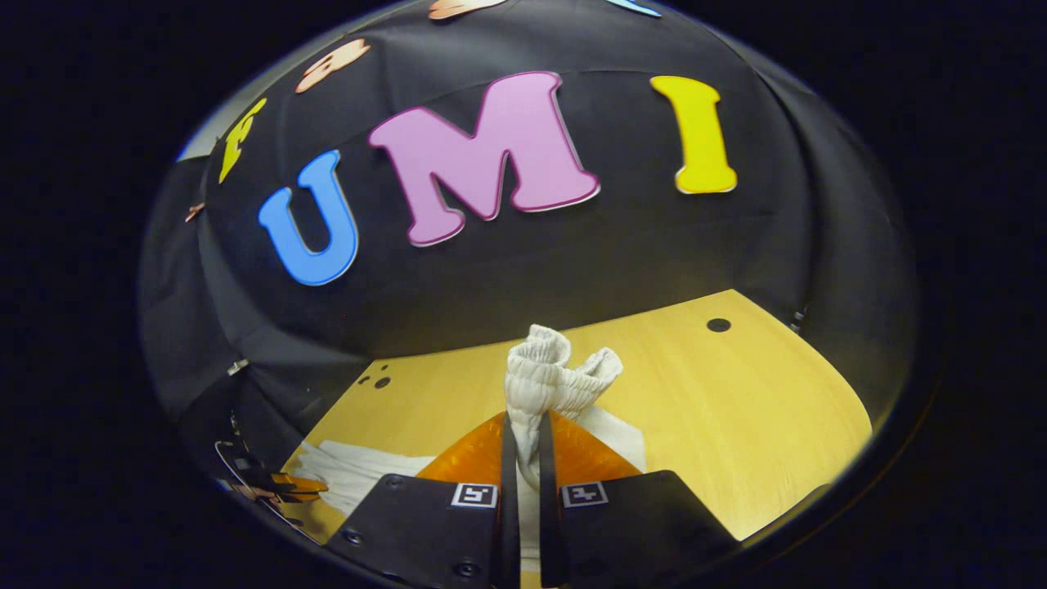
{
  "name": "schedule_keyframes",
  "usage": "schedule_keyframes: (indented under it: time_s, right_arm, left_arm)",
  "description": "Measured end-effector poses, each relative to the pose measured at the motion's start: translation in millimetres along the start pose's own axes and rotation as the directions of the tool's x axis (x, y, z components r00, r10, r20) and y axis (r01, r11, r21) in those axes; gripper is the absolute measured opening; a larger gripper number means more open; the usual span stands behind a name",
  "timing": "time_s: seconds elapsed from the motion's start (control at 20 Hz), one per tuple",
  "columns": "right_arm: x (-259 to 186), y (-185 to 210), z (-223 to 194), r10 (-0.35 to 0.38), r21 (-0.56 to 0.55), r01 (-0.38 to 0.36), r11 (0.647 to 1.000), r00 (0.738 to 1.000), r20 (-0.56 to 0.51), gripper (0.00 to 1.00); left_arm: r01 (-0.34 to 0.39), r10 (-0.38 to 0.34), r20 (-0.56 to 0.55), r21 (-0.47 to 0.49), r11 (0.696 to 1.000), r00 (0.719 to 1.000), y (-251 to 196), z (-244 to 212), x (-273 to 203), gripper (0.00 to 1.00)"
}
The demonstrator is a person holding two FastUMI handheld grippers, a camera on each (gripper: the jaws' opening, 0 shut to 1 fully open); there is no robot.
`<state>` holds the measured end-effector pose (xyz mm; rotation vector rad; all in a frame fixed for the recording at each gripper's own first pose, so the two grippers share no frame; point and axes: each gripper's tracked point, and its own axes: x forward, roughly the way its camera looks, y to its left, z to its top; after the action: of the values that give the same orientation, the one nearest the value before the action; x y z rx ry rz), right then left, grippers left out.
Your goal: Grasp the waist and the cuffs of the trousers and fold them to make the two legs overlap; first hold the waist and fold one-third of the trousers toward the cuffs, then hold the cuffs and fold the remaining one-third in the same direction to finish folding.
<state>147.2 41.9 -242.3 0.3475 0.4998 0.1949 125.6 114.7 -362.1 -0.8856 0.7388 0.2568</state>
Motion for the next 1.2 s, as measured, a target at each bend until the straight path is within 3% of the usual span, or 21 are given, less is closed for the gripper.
schedule_keyframes:
  time_s: [0.35,0.55,0.6,0.75,0.8,0.85,0.9,0.95,1.05,1.2]
  right_arm:
    - [31.6,70.0,-93.1,0.079,-0.149,-0.109,0.983,0.978,-0.194,0.14]
    - [42.5,89.2,-133.8,0.086,-0.194,-0.148,0.970,0.951,-0.297,0.14]
    - [42.6,95.0,-143.9,0.101,-0.185,-0.169,0.968,0.940,-0.327,0.18]
    - [37.3,118.7,-175.6,0.160,-0.135,-0.235,0.962,0.895,-0.416,0.32]
    - [31.5,130.2,-185.3,0.204,-0.093,-0.273,0.958,0.870,-0.448,0.45]
    - [22.3,147.1,-193.6,0.273,-0.018,-0.322,0.947,0.832,-0.483,0.41]
    - [9.5,160.9,-198.4,0.336,0.057,-0.359,0.932,0.791,-0.511,0.43]
    - [0.9,164.7,-199.0,0.364,0.096,-0.371,0.924,0.772,-0.521,0.46]
    - [-1.0,149.3,-194.7,0.341,0.074,-0.355,0.932,0.788,-0.512,0.61]
    - [-5.8,102.1,-182.5,0.261,0.041,-0.275,0.961,0.839,-0.478,0.61]
  left_arm:
    - [0.012,-0.012,0.002,-0.014,1.000,1.000,-0.4,-1.0,-2.9,0.13]
    - [0.015,-0.015,0.004,-0.018,1.000,1.000,-0.1,0.2,-4.6,0.13]
    - [0.016,-0.016,0.002,-0.017,1.000,1.000,0.5,-0.7,-4.2,0.13]
    - [0.022,-0.022,0.003,-0.026,0.999,1.000,0.1,0.4,-5.0,0.13]
    - [0.022,-0.022,0.005,-0.030,0.999,1.000,0.1,-0.2,-4.1,0.13]
    - [0.021,-0.021,0.007,-0.032,0.999,1.000,-0.1,0.2,-4.2,0.13]
    - [0.020,-0.020,0.008,-0.033,0.999,1.000,0.7,0.1,-4.8,0.13]
    - [0.019,-0.019,0.008,-0.032,0.999,1.000,0.1,-0.7,-4.0,0.13]
    - [0.021,-0.020,0.009,-0.036,0.999,1.000,0.2,-0.2,-4.0,0.13]
    - [0.007,-0.006,0.029,-0.039,0.999,1.000,0.4,2.1,-6.0,0.13]
